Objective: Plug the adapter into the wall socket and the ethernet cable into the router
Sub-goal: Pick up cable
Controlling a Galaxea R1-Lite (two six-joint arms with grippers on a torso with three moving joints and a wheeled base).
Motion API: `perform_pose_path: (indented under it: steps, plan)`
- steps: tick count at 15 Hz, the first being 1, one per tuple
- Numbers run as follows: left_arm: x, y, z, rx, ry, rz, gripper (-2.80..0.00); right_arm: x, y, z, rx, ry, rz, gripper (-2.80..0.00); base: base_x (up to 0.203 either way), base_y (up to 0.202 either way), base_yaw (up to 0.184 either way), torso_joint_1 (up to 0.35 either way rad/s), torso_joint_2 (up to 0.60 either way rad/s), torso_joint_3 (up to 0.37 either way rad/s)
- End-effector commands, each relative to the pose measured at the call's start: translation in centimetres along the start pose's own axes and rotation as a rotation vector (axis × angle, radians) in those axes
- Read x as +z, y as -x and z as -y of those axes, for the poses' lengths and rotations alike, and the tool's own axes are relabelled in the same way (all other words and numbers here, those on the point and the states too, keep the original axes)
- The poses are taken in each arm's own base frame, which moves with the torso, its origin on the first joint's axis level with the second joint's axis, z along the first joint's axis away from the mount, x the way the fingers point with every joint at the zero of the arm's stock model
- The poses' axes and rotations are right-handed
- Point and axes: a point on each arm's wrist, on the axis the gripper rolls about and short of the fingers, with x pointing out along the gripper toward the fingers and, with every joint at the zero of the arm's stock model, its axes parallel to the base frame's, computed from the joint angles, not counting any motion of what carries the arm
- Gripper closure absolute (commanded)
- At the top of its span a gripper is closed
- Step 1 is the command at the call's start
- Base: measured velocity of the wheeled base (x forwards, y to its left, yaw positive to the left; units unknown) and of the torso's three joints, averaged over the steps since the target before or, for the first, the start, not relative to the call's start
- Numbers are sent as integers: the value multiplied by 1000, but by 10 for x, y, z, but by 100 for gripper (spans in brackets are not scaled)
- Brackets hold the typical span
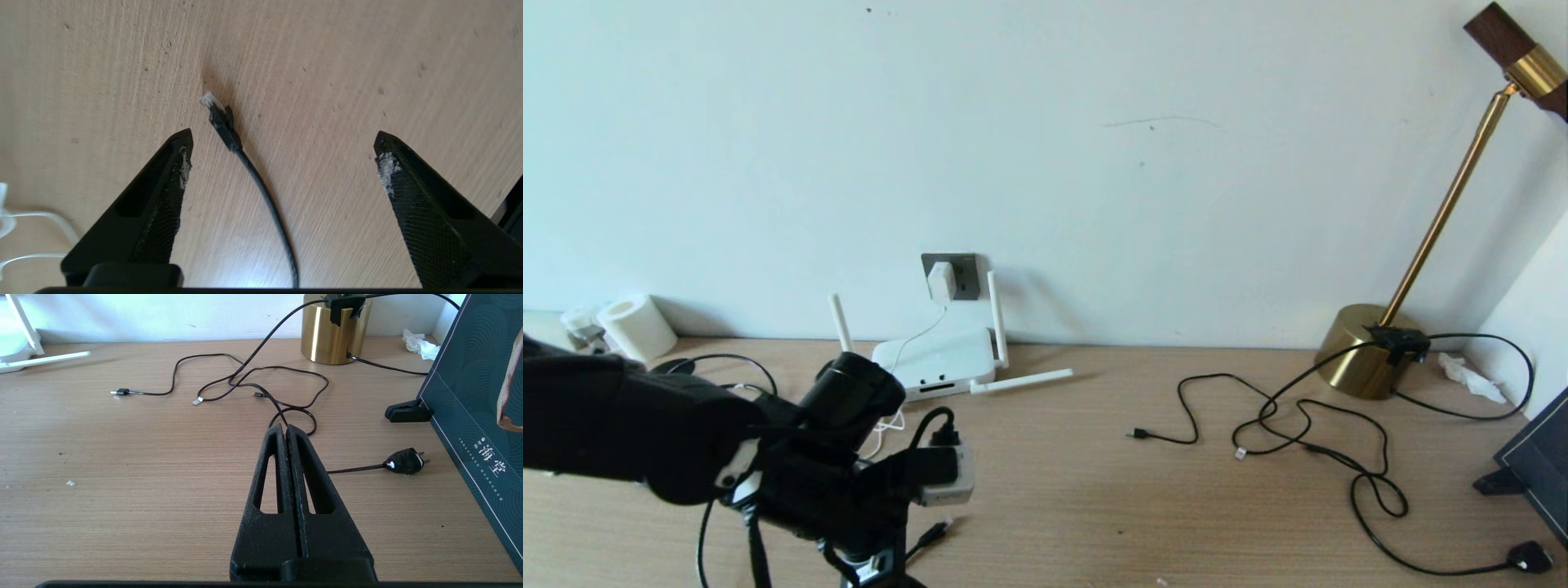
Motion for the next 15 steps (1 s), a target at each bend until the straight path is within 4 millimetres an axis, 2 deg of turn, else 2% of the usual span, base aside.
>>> perform_pose_path:
  steps: [1,5,15]
  plan:
    - [-7,-17,-11,-35,74,-35,-280,0,0,0,0,-1,-1,0,0,0,0,0,0,0]
    - [-19,-19,-14,-57,115,-39,-280,0,0,0,0,-1,-1,0,0,0,0,0,0,0]
    - [-26,-36,-20,-61,136,-67,-280,0,0,0,0,-1,-1,0,0,0,0,0,0,0]
